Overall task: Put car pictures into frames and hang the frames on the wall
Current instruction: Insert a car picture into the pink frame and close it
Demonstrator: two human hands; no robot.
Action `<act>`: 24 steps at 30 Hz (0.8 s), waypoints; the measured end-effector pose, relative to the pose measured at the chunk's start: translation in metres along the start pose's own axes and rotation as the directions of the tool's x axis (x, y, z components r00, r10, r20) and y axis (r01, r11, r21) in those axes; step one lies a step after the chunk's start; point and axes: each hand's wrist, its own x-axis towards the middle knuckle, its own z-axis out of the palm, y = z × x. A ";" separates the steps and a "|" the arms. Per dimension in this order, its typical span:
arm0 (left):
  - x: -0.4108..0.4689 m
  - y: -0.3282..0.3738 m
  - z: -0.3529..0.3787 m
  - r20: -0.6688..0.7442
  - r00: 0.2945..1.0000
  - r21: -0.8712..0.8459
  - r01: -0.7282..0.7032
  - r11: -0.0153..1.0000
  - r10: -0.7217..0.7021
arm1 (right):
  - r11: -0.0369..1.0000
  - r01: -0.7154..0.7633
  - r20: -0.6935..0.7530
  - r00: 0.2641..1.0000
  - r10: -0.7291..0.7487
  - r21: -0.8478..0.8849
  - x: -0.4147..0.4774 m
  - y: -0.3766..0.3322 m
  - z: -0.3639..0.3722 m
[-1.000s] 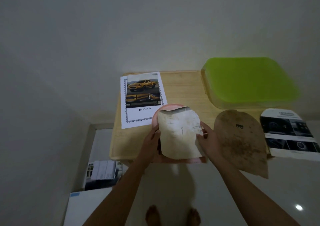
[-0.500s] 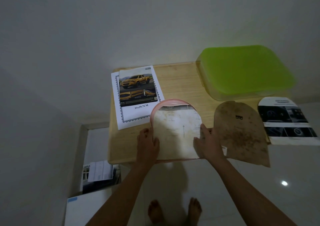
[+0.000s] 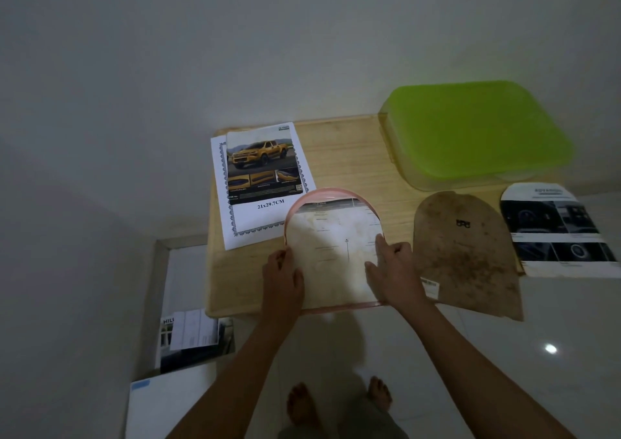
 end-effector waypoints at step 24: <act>0.018 0.184 0.170 0.038 0.980 0.172 -0.199 0.965 0.196 | 0.998 -0.043 0.041 0.998 0.042 0.045 0.084 0.169 -0.130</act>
